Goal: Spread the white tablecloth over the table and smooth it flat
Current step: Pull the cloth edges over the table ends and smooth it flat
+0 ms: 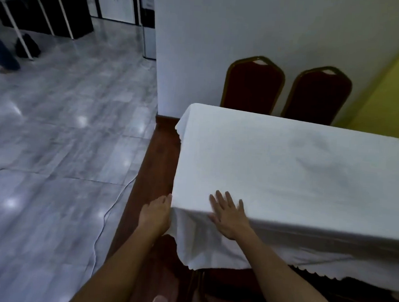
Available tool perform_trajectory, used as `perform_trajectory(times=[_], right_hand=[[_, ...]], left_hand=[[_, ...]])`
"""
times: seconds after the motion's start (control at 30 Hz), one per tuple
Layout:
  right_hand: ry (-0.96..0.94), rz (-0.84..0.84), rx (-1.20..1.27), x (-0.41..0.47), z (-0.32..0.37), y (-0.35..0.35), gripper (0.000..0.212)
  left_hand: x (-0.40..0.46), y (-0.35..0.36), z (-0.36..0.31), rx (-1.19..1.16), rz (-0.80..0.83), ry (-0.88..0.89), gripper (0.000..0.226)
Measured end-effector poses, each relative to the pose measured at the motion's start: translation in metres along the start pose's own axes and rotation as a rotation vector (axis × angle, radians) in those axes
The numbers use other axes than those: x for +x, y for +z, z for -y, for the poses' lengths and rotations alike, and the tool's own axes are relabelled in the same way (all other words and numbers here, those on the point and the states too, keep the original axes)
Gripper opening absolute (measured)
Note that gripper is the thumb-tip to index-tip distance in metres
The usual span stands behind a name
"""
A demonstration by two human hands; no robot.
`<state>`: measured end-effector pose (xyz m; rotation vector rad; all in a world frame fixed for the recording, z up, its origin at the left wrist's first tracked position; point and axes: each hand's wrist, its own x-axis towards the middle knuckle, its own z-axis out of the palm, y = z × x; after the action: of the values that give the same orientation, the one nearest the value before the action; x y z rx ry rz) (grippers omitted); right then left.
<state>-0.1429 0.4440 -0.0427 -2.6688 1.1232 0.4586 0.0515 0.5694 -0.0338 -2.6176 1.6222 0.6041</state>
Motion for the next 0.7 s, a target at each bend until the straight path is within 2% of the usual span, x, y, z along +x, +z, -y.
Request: perform_trajectory(times=[0.03, 0.1, 0.2, 0.27, 0.33, 0.4, 0.5, 0.6, 0.7], right_hand=[[0.012, -0.027, 0.031, 0.009, 0.003, 0.005, 0.106], [0.044, -0.095, 0.067, 0.017, 0.011, 0.012, 0.092], [0.084, -0.129, 0.080, 0.016, 0.021, 0.024, 0.081], [0.089, -0.169, 0.088, 0.018, 0.020, 0.026, 0.081], [0.104, -0.178, 0.099, 0.019, 0.023, 0.023, 0.079], [0.111, -0.157, 0.088, 0.017, 0.027, 0.023, 0.078], [0.135, -0.143, 0.102, 0.023, 0.038, 0.023, 0.076], [0.152, -0.132, 0.108, 0.031, 0.060, 0.021, 0.072], [0.146, -0.102, 0.119, 0.045, 0.085, 0.015, 0.079]], left_hand=[[0.013, 0.004, 0.003, -0.002, 0.000, 0.012, 0.064], [0.028, 0.006, 0.008, -0.003, 0.041, 0.035, 0.066], [0.042, 0.016, 0.019, 0.006, 0.112, 0.069, 0.046], [0.048, 0.017, 0.027, -0.018, 0.060, 0.105, 0.025], [0.057, 0.019, 0.037, 0.007, -0.055, 0.189, 0.015], [0.061, 0.015, 0.048, 0.100, -0.113, 0.270, 0.021], [0.066, 0.000, 0.064, 0.145, -0.071, 0.328, 0.033], [0.070, -0.012, 0.089, 0.143, -0.051, 0.338, 0.033], [0.076, -0.027, 0.113, 0.169, -0.048, 0.351, 0.029]])
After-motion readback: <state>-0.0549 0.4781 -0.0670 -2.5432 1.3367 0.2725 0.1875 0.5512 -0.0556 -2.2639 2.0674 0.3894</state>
